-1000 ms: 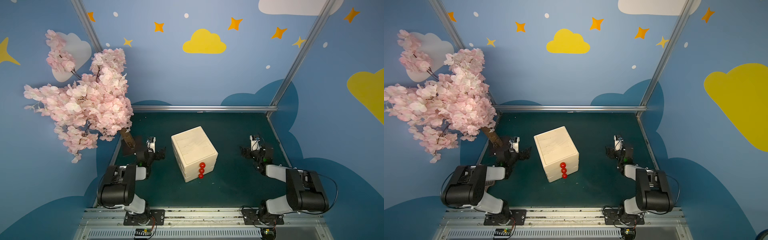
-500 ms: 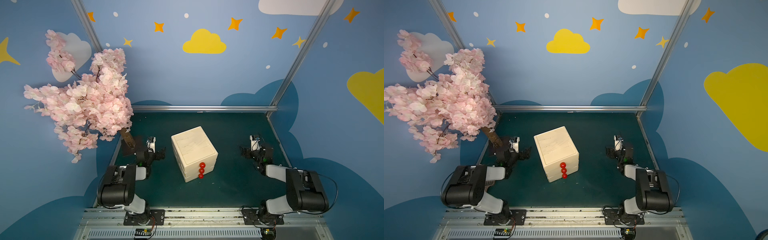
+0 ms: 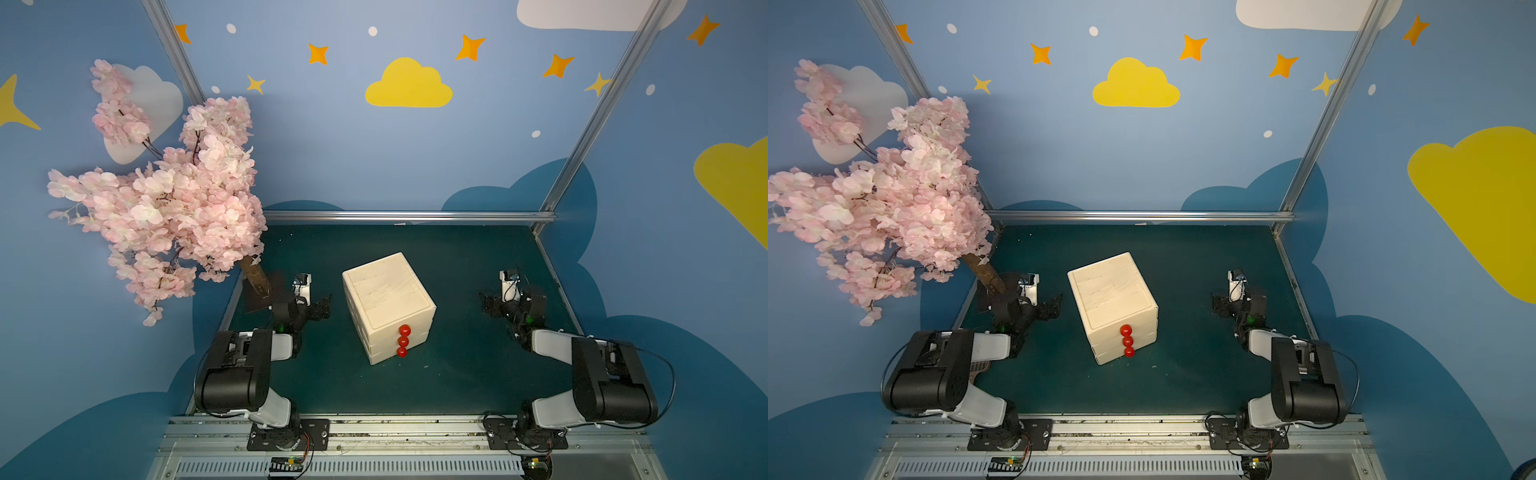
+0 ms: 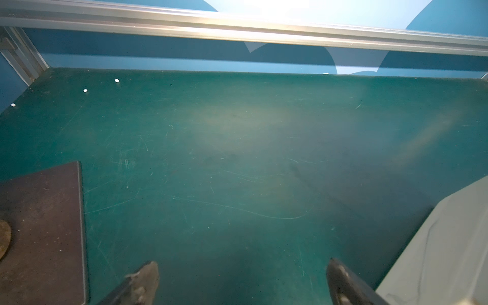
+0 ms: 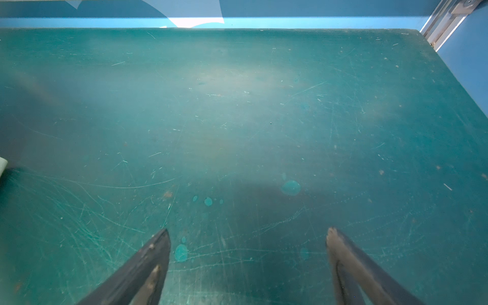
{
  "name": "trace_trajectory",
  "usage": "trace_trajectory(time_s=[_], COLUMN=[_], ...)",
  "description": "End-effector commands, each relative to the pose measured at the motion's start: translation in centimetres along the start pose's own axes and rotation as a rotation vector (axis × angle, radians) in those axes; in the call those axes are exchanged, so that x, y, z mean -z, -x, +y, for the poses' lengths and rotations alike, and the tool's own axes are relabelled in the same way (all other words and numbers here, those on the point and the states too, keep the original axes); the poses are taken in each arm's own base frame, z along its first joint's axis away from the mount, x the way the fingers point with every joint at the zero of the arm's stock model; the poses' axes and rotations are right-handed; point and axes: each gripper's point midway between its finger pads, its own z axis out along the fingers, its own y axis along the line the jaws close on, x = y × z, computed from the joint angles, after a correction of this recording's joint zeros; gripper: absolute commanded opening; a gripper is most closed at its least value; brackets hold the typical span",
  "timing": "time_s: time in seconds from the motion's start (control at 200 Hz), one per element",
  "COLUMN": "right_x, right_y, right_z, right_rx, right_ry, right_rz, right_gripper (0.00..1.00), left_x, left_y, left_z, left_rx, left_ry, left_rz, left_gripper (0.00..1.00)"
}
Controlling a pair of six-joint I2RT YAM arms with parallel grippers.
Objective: Take the sponge out of the drawer
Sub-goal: Adjust the storage box at the center of the board.
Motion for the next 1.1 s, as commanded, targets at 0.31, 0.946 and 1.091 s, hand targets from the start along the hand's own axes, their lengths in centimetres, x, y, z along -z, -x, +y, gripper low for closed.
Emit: trace_trajectory(time_s=[0.31,0.946,1.091], right_x=[2.3,16.4,18.2], right_y=[4.2,8.8,11.0], right_z=[1.2,15.1,17.5], right_rx=[-0.048,-0.661,-0.561], right_ry=[0.03,0.519,0.646], right_rz=[0.096,0.043,-0.052], right_gripper=[0.91,0.91,0.91], left_x=[2.8,15.4,15.8], left_y=[6.3,11.7,10.6], left_z=[-0.5,-12.8,-15.2], left_rx=[0.083,0.566,0.645], left_ry=[0.03,-0.308,-0.369], left_rz=[-0.002,-0.001,0.056], left_gripper=[1.0,1.0,1.0])
